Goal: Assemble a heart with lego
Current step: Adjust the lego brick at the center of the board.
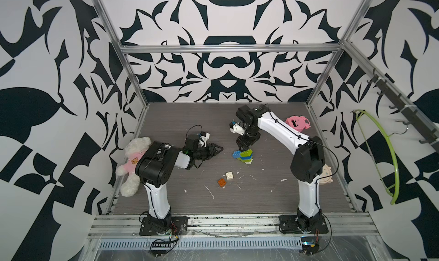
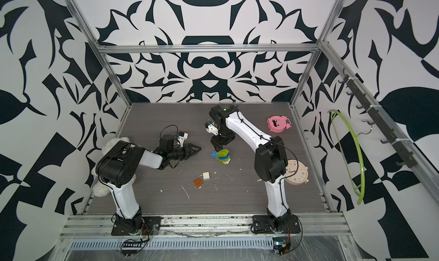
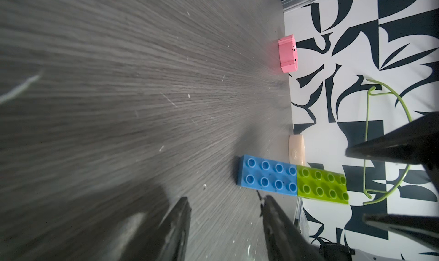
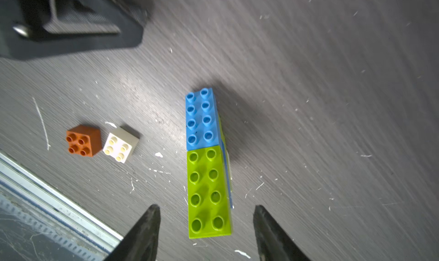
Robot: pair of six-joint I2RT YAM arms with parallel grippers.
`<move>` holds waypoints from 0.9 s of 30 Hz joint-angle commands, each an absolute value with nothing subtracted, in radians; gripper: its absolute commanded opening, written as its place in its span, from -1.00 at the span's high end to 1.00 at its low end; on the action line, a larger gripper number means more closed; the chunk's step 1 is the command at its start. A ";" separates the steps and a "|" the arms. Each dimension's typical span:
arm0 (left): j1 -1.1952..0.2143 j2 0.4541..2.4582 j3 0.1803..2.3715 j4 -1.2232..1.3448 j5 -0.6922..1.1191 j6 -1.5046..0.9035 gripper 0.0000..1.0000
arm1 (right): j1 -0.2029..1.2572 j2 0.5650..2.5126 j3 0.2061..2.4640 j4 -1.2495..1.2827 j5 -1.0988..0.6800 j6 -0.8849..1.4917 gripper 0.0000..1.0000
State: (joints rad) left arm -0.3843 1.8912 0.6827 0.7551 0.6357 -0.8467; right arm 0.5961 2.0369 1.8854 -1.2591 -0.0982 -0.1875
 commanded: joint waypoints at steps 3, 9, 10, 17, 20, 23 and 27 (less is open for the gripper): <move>-0.384 1.894 0.665 0.813 0.651 -0.862 -0.04 | 0.623 2.115 1.964 -1.330 -0.032 -0.237 -0.29; -0.380 1.878 0.640 0.813 0.644 -0.854 -0.04 | 0.646 2.214 2.052 -1.396 -0.005 -0.250 -0.31; -0.379 1.876 0.638 0.815 0.643 -0.854 -0.04 | 0.646 2.230 2.063 -1.409 0.000 -0.250 -0.31; -0.373 1.886 0.632 0.828 0.647 -0.857 -0.03 | 0.655 2.275 2.069 -1.443 0.007 -0.250 -0.22; -0.370 1.884 0.630 0.830 0.648 -0.857 -0.02 | 0.654 2.281 2.058 -1.440 0.010 -0.250 -0.05; -0.369 1.885 0.629 0.831 0.648 -0.859 -0.03 | 0.654 2.286 2.066 -1.443 0.007 -0.249 0.12; -0.369 1.885 0.625 0.836 0.646 -0.861 -0.02 | 0.654 2.287 2.069 -1.441 0.003 -0.250 0.28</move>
